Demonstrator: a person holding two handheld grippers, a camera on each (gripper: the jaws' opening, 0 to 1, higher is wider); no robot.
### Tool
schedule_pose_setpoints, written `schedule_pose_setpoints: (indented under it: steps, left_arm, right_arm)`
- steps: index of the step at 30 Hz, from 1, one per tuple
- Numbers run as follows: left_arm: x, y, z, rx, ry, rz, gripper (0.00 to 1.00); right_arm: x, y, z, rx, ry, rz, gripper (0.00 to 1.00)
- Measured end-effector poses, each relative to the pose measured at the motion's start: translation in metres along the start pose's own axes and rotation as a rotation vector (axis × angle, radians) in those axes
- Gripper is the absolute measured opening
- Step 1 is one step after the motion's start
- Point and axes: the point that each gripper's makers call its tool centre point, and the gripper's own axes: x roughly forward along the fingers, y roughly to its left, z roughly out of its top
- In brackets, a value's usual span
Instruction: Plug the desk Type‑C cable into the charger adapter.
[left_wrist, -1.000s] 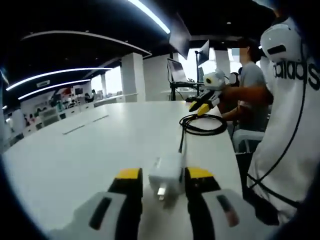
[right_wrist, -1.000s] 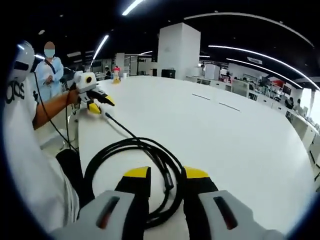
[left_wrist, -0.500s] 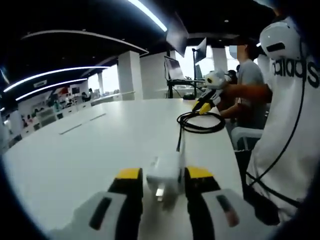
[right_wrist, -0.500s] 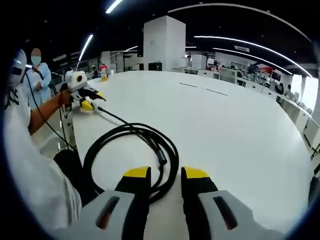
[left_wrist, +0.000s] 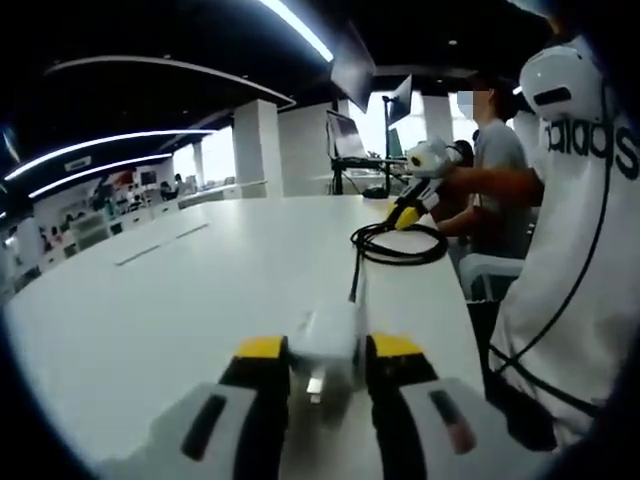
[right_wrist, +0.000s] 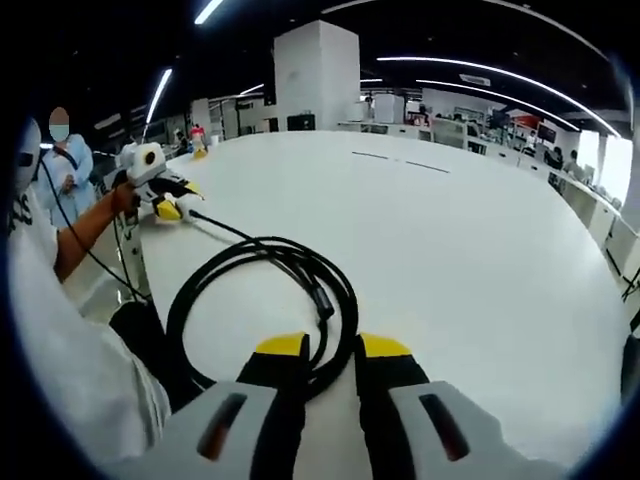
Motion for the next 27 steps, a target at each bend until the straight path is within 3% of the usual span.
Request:
schedule_pose_setpoints:
  steps: [18,27]
  left_arm:
    - [-0.0024,0.0005,-0.0011,-0.033,0.002,0.067,0.26]
    - [-0.0033,-0.0020,-0.0015,-0.021,-0.003,0.114,0.26]
  right_arm:
    - [0.0029,-0.0025,0.0044,-0.064,0.059,-0.003,0.07]
    - [0.0059,-0.0077,0.0063,-0.072,0.047,-0.010,0.07]
